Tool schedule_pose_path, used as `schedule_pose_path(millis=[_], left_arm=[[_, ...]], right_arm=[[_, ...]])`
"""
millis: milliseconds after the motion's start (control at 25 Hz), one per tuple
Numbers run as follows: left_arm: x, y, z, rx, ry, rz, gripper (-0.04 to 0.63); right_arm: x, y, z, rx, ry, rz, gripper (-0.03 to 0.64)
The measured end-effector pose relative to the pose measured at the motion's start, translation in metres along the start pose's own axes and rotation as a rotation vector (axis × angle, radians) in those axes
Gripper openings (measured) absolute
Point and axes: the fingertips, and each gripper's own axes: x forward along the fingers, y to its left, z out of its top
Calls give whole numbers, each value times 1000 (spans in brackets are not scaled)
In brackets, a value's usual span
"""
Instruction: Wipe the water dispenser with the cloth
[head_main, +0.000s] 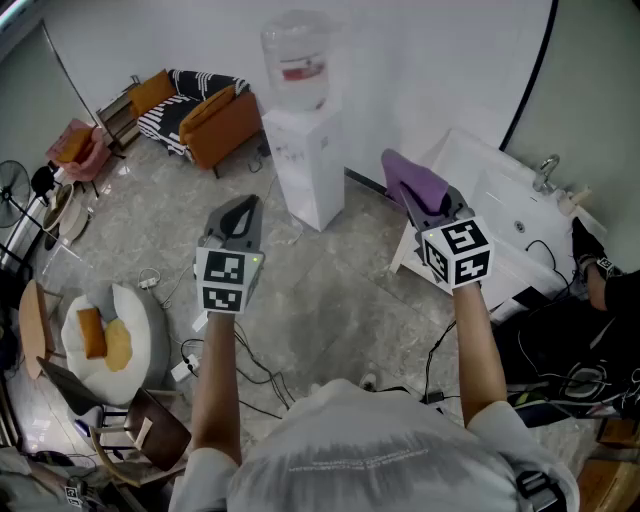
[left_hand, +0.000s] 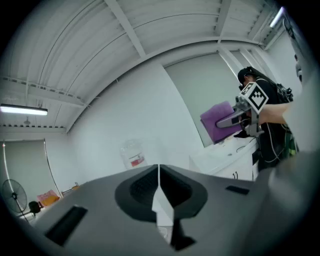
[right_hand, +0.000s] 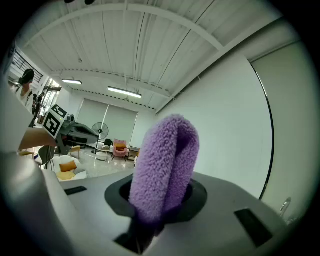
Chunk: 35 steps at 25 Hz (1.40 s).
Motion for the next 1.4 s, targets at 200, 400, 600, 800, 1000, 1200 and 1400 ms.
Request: schedule_pose_path(millis=[200, 400, 600, 800, 1000, 1200, 1400], left_arm=[[14, -8, 3, -1, -10, -16, 23], [34, -19, -2, -12, 6, -17, 23], [54, -34, -5, -28, 26, 5, 23], [75, -40, -15, -41, 72, 19, 23], [107, -23, -26, -47, 87, 31, 23], [161, 4, -49, -65, 90, 33, 21], [231, 53, -68, -96, 81, 16, 20]], right_arm=[[6, -11, -3, -4, -30, -1, 78], [12, -30, -14, 7, -49, 8, 78], [19, -55, -30, 19, -41, 35, 78], [39, -74, -48, 46, -21, 79, 78], [75, -88, -59, 56, -7, 90, 78], [128, -109, -70, 75, 3, 73, 78], [203, -133, -65, 90, 3, 53, 80]])
